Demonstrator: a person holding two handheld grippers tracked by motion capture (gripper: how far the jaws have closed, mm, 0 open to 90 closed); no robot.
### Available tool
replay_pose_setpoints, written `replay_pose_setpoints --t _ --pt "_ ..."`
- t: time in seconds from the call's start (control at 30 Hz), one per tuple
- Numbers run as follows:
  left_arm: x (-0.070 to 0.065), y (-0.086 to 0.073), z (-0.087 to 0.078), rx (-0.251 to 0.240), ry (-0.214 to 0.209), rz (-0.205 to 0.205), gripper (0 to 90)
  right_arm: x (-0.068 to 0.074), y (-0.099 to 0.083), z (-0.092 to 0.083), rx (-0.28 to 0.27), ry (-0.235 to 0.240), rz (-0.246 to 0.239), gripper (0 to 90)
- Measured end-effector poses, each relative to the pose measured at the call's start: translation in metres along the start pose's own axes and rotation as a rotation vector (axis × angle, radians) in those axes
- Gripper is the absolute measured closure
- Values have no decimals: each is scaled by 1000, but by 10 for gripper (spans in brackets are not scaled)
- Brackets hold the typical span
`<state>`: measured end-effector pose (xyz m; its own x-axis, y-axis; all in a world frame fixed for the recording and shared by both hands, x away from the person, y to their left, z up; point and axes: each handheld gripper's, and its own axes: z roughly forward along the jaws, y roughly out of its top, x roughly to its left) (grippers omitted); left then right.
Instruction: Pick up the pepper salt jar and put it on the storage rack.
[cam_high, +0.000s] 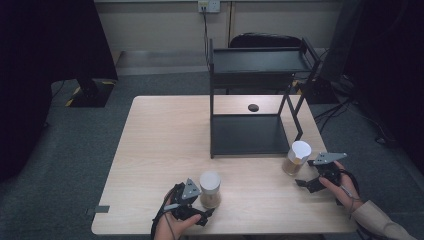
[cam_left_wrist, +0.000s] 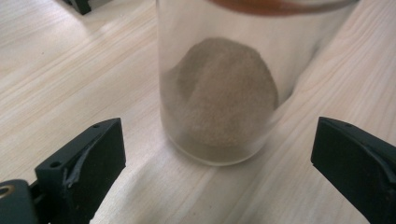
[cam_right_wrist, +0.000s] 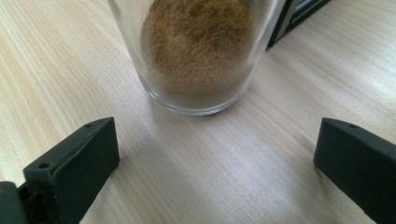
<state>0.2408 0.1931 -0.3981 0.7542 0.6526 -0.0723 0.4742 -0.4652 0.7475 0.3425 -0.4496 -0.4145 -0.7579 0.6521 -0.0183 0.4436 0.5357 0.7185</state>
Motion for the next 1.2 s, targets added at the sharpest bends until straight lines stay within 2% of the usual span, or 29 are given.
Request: replay_pose_setpoints --t 0.57,1.2 --pt "1 -6 -6 -56 2 -53 26 0 0 0 -1 0 0 0" --pt "2 -5 -10 -79 -5 -72 34 0 0 0 0 0 0 0"
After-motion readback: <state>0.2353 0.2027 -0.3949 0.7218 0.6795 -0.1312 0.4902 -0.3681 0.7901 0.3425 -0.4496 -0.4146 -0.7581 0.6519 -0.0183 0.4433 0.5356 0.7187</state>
